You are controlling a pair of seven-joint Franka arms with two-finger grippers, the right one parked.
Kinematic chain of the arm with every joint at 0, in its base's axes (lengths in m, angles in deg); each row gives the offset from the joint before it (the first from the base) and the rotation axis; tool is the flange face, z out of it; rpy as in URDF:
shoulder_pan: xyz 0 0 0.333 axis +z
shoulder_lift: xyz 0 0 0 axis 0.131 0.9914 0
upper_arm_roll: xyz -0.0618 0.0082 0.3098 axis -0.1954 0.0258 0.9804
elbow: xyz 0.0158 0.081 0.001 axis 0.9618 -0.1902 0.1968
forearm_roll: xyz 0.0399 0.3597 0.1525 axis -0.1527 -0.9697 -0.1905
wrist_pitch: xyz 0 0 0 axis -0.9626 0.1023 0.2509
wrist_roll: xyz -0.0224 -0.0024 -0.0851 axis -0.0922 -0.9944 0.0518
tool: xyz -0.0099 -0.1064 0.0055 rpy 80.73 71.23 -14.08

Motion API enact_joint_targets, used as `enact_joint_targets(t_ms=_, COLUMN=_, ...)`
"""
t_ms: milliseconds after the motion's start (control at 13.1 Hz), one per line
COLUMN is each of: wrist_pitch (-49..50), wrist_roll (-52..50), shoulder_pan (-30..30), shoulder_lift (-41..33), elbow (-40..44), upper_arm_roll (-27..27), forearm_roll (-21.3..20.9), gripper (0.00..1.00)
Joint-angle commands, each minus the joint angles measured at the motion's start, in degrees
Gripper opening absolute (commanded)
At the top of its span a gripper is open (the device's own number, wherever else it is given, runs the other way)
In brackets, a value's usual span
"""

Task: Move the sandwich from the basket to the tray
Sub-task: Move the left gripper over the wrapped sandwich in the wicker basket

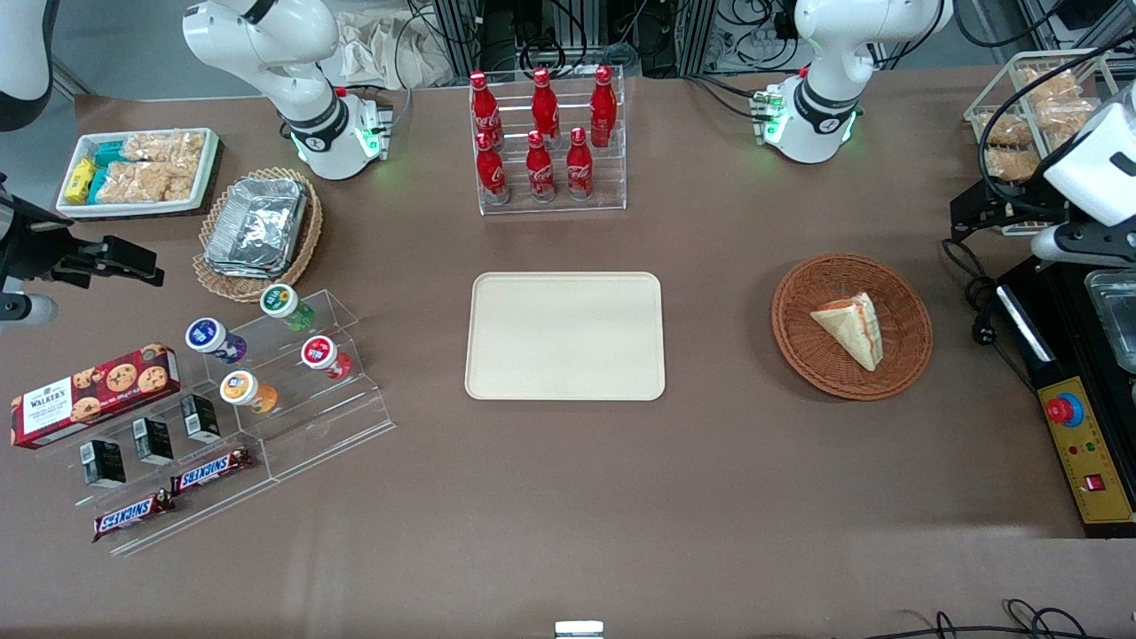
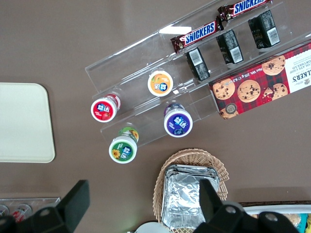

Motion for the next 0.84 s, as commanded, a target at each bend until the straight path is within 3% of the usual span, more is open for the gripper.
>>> enact_joint_targets(t_ms=0, wrist_pitch=1.1, wrist_roll=0.2, shoulder_pan=-0.5, shoulder_lift=1.9, elbow=2.0, upper_arm_roll=-0.7, forearm_roll=-2.2, gripper=1.00)
enact_joint_targets(t_ms=304, wrist_pitch=0.5, wrist_roll=-4.0, shoulder_pan=-0.6, shoulder_lift=3.4, elbow=0.6, upper_arm_roll=-1.5, forearm_roll=-2.3, gripper=1.00)
enact_joint_targets(t_ms=457, wrist_pitch=-5.6, wrist_roll=-6.5, shoulder_pan=-0.4, shoulder_lift=0.6, elbow=-8.0, upper_arm_roll=-1.6, forearm_roll=-1.4, gripper=1.00)
enact_joint_targets(t_ms=609, wrist_pitch=-16.1, wrist_roll=-16.7, shoulder_pan=-0.2, shoulder_lift=-4.8, elbow=-21.4, upper_arm_roll=-1.6, forearm_roll=1.0, gripper=1.00)
enact_joint_targets(t_ms=761, wrist_pitch=-25.6, wrist_roll=-34.9, shoulder_pan=-0.6, shoulder_lift=-6.8, elbow=-30.6, upper_arm_roll=-2.9, forearm_roll=0.6, gripper=1.00)
